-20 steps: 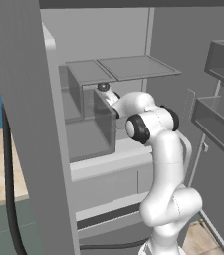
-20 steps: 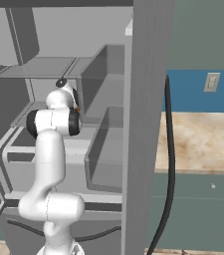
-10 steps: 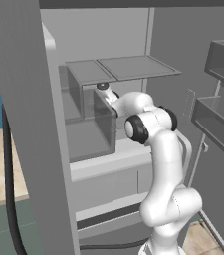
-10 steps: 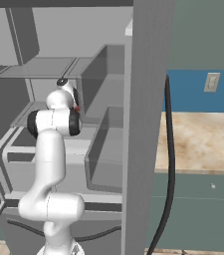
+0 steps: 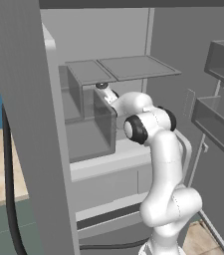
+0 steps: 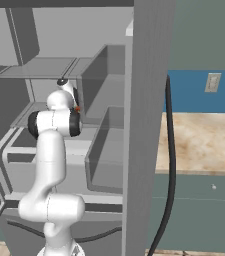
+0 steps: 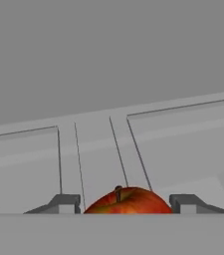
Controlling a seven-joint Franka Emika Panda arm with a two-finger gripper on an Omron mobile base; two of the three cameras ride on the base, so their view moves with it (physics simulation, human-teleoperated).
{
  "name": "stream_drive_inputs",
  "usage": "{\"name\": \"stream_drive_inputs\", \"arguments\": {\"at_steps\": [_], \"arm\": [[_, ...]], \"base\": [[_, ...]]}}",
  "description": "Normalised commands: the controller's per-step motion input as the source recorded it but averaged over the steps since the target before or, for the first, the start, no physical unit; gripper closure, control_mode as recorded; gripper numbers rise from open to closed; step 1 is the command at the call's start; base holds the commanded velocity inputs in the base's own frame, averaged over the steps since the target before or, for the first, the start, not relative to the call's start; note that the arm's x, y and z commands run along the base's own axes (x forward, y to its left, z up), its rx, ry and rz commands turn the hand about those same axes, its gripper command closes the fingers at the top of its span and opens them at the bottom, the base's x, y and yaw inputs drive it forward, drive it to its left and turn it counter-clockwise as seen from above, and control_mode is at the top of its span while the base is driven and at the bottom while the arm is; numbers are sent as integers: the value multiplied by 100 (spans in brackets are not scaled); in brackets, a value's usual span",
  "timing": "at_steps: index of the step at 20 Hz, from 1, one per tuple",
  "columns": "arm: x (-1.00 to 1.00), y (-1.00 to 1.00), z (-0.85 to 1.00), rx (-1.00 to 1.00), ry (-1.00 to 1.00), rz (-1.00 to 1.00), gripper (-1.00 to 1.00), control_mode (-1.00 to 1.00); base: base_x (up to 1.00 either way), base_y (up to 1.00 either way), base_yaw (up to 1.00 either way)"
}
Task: Retrieve the kiwi and apple from the fridge and place them into the bowl on the dining table.
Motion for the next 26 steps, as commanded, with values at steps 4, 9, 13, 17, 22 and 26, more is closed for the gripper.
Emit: {"name": "stream_drive_inputs", "arguments": {"at_steps": [4, 9, 13, 17, 22, 26], "arm": [[-30, -8, -66, 0, 3, -2, 100, -100], [-5, 0, -16, 0, 0, 0, 100, -100], [-56, 0, -37, 0, 0, 0, 100, -100], [-100, -4, -47, 0, 0, 0, 100, -100], [-100, -14, -27, 0, 1, 0, 100, -100], [-100, -19, -2, 0, 0, 0, 100, -100]], "base": [[0, 0, 0], [0, 0, 0], [0, 0, 0], [0, 0, 0], [0, 0, 0], [0, 0, 0]]}}
